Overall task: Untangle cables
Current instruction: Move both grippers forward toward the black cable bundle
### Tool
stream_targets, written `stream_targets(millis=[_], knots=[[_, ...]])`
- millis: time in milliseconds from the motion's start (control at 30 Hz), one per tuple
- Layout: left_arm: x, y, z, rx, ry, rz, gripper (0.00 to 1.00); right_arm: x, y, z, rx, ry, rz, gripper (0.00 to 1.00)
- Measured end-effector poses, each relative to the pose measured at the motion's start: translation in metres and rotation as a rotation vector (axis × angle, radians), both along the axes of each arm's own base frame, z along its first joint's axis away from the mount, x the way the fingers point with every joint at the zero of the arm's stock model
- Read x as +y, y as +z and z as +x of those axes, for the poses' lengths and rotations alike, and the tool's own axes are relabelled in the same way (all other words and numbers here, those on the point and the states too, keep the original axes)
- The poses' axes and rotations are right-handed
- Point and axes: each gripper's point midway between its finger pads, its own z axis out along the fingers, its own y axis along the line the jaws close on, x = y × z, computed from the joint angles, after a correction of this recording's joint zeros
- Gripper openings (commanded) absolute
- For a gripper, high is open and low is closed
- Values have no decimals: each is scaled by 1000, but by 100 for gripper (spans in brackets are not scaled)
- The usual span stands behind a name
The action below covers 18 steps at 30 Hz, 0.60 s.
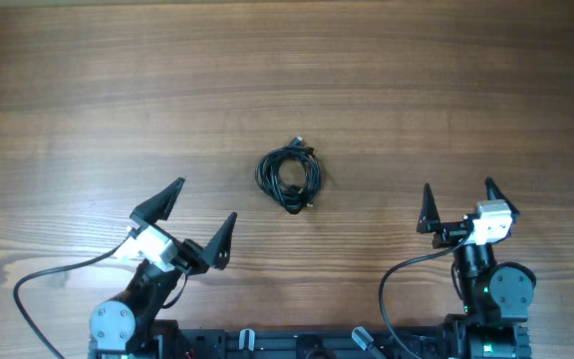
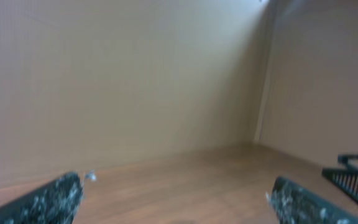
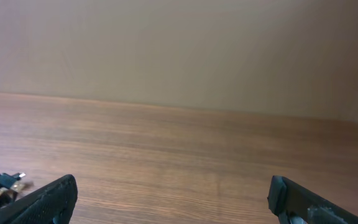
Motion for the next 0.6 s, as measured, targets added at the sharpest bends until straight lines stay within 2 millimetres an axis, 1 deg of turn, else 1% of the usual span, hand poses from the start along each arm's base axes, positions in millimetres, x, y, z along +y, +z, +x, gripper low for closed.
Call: stream_targets(millis=[67, 133, 167, 200, 233, 267, 333, 367, 400, 433, 500, 533, 600], knots=[[0, -1, 0, 69, 3, 0, 100, 8, 1, -1, -1, 44, 37, 100], [3, -4, 1, 185, 17, 2, 100, 17, 7, -2, -10, 103, 132, 100], [4, -8, 1, 266, 29, 4, 100, 24, 15, -4, -23, 146, 253, 100], [6, -14, 1, 374, 38, 9, 100, 30, 33, -7, -64, 202, 407, 100], [7, -18, 2, 450, 45, 14, 100, 33, 45, -10, -100, 234, 469, 99], [7, -22, 4, 519, 49, 19, 100, 36, 69, -16, -183, 281, 514, 100], [6, -26, 8, 642, 41, 36, 100, 42, 121, -39, -387, 377, 499, 100], [4, -24, 13, 689, 28, 47, 100, 43, 137, -48, -439, 395, 467, 100], [1, -22, 17, 721, 14, 55, 100, 44, 147, -51, -447, 393, 439, 100], [-1, -21, 21, 758, -3, 62, 100, 44, 155, -51, -424, 376, 409, 100], [-8, -21, 32, 845, -44, 71, 100, 45, 169, -50, -312, 327, 332, 100], [-9, -21, 36, 865, -56, 72, 100, 44, 167, -47, -207, 298, 300, 100], [-25, -29, 47, 950, -170, 53, 100, 44, 167, -43, 13, 257, 237, 100]])
